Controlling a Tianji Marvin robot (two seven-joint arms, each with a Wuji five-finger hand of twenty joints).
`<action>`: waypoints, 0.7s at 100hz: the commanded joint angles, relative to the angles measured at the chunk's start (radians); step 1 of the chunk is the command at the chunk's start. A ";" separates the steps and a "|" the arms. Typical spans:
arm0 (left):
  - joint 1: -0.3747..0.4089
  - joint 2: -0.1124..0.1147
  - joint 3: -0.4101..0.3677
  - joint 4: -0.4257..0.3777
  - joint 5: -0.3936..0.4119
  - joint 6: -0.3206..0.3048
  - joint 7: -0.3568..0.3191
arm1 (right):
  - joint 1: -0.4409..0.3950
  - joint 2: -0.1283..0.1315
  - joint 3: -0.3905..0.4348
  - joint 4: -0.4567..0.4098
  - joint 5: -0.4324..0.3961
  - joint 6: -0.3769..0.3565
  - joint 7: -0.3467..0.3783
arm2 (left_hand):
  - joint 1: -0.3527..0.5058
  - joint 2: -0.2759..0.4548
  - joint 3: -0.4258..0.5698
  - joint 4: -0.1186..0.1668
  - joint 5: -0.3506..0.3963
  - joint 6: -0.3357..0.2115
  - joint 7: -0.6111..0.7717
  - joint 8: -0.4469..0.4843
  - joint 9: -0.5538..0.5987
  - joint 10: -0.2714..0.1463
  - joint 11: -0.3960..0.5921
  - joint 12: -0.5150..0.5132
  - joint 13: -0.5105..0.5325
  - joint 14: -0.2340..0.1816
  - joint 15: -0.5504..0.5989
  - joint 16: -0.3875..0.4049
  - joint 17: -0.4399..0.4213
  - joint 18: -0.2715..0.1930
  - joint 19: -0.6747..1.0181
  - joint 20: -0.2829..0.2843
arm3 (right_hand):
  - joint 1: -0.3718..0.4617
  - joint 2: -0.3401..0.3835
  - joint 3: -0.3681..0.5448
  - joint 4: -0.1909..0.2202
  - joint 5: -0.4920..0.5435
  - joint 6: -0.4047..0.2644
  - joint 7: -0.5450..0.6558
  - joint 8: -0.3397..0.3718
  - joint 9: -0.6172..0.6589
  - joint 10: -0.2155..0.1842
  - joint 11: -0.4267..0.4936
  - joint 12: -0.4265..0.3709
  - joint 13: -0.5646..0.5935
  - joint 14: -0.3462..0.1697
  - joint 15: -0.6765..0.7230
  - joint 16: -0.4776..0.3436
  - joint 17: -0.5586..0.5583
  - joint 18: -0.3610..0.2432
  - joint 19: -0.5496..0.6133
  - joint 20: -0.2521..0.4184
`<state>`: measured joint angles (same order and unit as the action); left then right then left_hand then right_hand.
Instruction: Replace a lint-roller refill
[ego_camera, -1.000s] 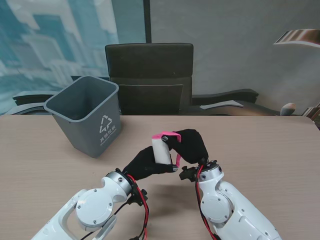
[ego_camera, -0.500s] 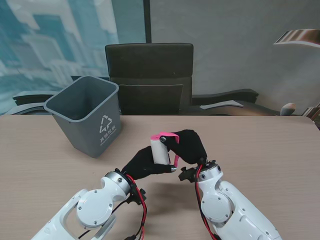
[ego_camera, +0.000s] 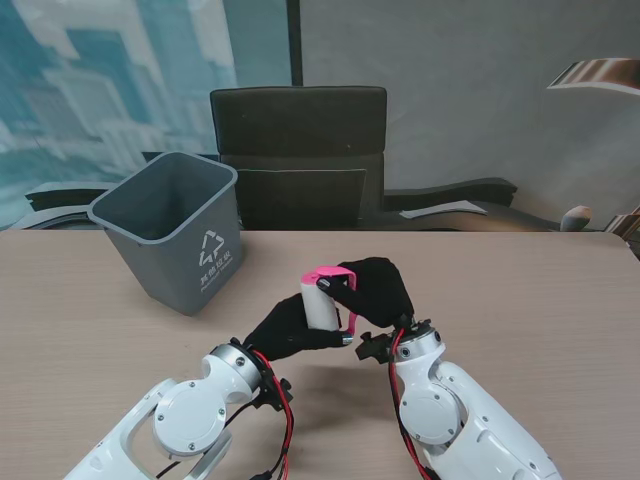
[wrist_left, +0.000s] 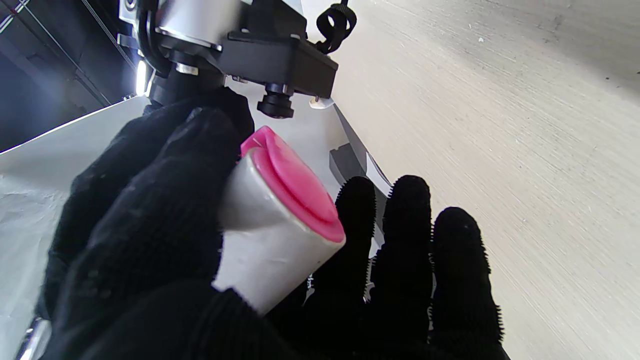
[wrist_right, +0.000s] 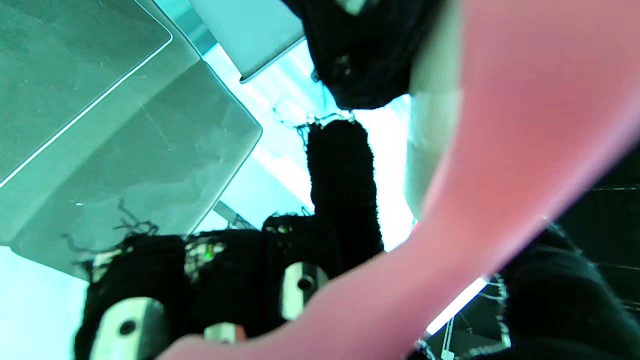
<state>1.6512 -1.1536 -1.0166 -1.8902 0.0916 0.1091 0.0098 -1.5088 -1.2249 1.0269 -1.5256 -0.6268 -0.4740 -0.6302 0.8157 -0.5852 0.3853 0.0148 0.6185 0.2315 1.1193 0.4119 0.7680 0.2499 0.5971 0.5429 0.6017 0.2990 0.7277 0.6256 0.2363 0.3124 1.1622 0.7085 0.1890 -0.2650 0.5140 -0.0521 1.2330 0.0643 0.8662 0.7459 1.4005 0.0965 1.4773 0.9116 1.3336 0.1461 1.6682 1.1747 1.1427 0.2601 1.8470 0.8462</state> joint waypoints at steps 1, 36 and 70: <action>0.002 -0.004 0.002 -0.006 0.002 0.004 -0.016 | -0.004 -0.010 -0.003 -0.012 0.003 0.001 0.011 | 0.116 0.081 0.138 0.022 0.065 -0.072 0.131 0.021 -0.014 -0.042 0.016 0.001 -0.022 -0.020 0.033 0.008 -0.005 -0.020 0.014 -0.013 | -0.070 -0.078 0.052 -0.019 0.037 0.049 -0.016 0.002 0.050 0.018 0.090 0.010 -0.011 -0.414 0.131 0.031 0.098 -0.338 0.247 0.096; 0.001 -0.004 0.001 -0.005 0.002 0.005 -0.014 | -0.005 -0.010 -0.002 -0.011 0.004 0.003 0.012 | 0.117 0.082 0.138 0.022 0.065 -0.072 0.131 0.021 -0.015 -0.042 0.015 0.002 -0.024 -0.021 0.032 0.008 -0.005 -0.020 0.014 -0.014 | -0.137 -0.164 0.147 -0.037 0.028 0.034 -0.024 0.000 0.051 0.026 0.079 -0.003 -0.012 -0.389 0.135 0.025 0.098 -0.338 0.247 0.095; 0.012 -0.005 -0.006 -0.012 0.014 -0.008 0.000 | -0.005 -0.009 0.002 -0.011 0.002 0.007 0.012 | 0.116 0.085 0.135 0.022 0.064 -0.078 0.129 0.020 -0.017 -0.042 0.015 0.003 -0.024 -0.021 0.032 0.008 -0.005 -0.020 0.014 -0.014 | -0.146 -0.085 0.126 -0.036 0.027 0.041 -0.023 0.000 0.051 0.026 0.079 -0.006 -0.011 -0.397 0.131 0.019 0.097 -0.340 0.247 0.091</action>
<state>1.6561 -1.1553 -1.0184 -1.8947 0.1053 0.1022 0.0212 -1.5099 -1.2280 1.0264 -1.5263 -0.6226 -0.4683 -0.6275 0.8165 -0.5852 0.3861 0.0149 0.6194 0.2330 1.1228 0.4131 0.7680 0.2493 0.5971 0.5429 0.6017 0.2990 0.7278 0.6256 0.2363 0.3124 1.1622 0.7085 0.0678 -0.3933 0.6434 -0.0556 1.2301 0.0643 0.8551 0.7459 1.4005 0.0964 1.4773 0.9116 1.3336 0.1461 1.6682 1.1744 1.1427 0.2601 1.8454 0.8462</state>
